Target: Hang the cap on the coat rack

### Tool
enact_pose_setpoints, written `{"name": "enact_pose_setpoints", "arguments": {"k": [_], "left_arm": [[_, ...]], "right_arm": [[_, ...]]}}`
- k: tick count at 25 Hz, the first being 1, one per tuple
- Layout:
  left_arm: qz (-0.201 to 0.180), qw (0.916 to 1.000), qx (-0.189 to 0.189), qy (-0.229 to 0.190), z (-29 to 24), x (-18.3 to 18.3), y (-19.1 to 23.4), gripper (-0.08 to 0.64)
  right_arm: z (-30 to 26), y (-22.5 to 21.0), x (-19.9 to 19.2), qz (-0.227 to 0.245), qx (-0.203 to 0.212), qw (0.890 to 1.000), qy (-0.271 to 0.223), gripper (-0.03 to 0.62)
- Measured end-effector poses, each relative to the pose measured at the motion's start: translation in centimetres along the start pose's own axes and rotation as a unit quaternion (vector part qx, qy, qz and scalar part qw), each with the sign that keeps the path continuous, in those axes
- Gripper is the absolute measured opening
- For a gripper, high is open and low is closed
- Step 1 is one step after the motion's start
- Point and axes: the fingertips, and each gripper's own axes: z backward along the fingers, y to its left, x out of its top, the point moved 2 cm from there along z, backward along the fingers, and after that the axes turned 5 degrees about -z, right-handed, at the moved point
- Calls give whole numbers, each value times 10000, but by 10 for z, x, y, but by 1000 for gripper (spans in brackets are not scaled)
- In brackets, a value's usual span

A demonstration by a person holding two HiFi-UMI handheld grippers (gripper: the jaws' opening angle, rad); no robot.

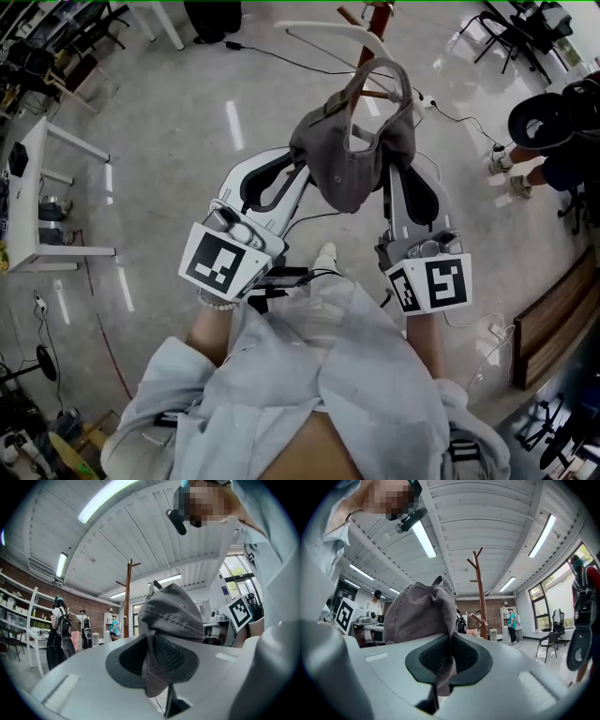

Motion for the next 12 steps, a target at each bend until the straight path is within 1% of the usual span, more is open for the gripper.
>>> {"name": "enact_pose_setpoints", "arguments": {"k": [8, 12], "left_arm": [[-42, 9996, 249, 121, -50, -4, 11, 57], [-21, 9993, 379, -2, -71, -3, 15, 57]], "right_arm": [[-32, -48, 7, -16, 247, 9997, 11, 15], [-47, -66, 9, -17, 414, 9991, 32, 15]]}}
